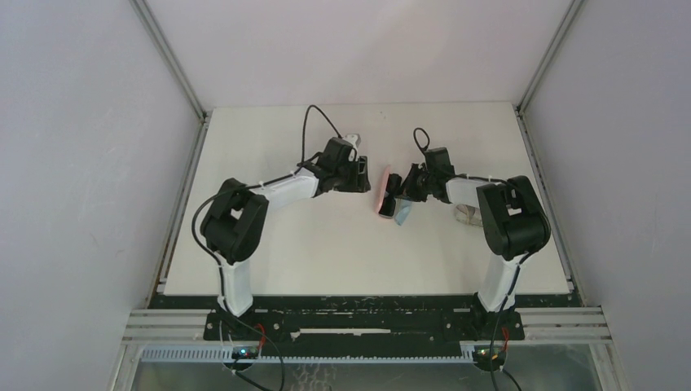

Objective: Organize the sunglasses
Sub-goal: Place the sunglasses in the sunglasses case.

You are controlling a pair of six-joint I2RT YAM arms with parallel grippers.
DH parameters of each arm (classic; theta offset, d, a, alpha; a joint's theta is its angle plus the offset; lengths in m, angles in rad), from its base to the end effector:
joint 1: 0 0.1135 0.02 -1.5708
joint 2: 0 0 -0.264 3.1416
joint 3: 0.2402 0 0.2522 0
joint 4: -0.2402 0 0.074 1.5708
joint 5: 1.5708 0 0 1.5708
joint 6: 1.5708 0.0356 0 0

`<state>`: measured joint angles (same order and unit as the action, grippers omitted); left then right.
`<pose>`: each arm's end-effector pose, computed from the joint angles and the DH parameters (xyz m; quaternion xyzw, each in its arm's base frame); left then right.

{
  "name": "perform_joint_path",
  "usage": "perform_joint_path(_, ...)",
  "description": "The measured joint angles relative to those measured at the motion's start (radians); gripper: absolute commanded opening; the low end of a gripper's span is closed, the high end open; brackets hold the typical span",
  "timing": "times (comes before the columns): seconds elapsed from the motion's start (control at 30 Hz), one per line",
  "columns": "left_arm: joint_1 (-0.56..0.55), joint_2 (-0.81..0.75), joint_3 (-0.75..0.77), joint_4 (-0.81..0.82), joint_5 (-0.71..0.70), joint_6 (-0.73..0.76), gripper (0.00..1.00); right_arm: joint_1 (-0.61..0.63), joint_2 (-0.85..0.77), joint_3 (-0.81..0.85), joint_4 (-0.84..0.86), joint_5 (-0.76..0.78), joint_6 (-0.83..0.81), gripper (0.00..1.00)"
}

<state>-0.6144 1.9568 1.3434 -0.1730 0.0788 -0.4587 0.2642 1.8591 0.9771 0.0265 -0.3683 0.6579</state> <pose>0.3510 -0.2511 0.1886 0.0868 0.9194 -0.2265 0.3096 0.3513 0.1083 0.1347 0.1173 0.9156 0.3067 0.2319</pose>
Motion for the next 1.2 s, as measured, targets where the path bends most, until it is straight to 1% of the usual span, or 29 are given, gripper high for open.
perform_joint_path(0.23, 0.024, -0.1, -0.071, 0.076, -0.011, -0.029, 0.65, 0.0, 0.0, 0.0, 0.0, 0.0, -0.001, 0.01)
perform_joint_path(0.57, 0.016, -0.108, -0.073, 0.235, 0.147, -0.055, 0.65, -0.001, 0.0, 0.0, 0.0, -0.006, -0.009, 0.02)
perform_joint_path(0.9, -0.008, -0.034, -0.07, 0.267, 0.222, -0.056, 0.58, -0.008, 0.0, 0.0, -0.002, -0.018, -0.016, 0.02)
perform_joint_path(1.2, -0.015, -0.011, -0.07, 0.272, 0.249, -0.073, 0.43, -0.016, -0.002, 0.0, -0.002, -0.034, -0.017, 0.02)
